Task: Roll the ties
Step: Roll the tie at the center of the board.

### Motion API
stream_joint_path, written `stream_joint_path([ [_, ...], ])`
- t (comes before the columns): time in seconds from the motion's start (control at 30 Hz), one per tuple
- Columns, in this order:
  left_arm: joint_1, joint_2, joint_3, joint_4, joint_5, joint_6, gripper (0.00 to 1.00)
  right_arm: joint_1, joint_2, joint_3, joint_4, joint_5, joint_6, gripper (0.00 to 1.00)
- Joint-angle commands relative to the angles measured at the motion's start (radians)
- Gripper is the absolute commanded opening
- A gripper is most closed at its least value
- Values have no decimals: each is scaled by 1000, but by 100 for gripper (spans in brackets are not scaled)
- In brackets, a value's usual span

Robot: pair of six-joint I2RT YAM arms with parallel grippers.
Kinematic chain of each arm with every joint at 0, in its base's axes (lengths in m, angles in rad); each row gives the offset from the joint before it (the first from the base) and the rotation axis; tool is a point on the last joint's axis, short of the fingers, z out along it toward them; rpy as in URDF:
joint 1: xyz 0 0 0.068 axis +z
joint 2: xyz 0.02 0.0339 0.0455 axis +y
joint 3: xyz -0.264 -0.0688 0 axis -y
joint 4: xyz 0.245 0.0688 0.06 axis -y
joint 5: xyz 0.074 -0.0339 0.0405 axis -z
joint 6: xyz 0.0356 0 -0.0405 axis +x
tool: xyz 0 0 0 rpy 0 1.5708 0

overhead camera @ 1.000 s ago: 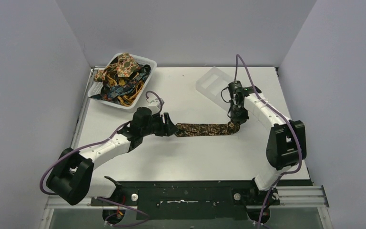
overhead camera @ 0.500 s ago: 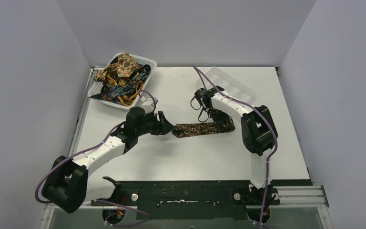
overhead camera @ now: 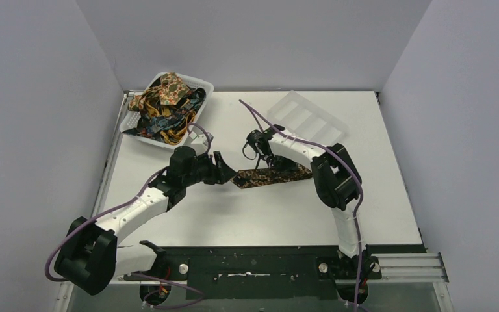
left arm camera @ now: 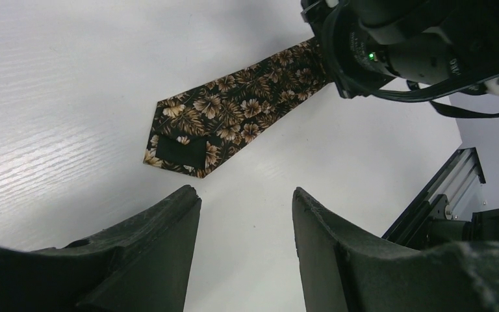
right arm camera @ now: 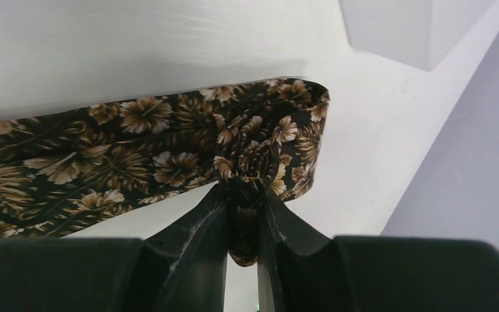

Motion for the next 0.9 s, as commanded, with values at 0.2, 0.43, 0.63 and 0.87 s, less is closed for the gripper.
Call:
stream_joint_path([
  [0.2, 13, -96, -12, -29, -31, 5, 52, -5, -13, -23, 130, -126, -47, 38],
  [0.43, 14, -125, -9, -39, -29, -6, 52, -38, -125, -25, 203, -294, -85, 57],
  [0.63, 14, -153, -20, 1, -28, -36, 53, -170, -368, -157, 350, -508, -94, 64],
  [0.87, -31, -25, 24, 103, 15, -61, 54, -474, -598, -511, 652, -816, -57, 74],
])
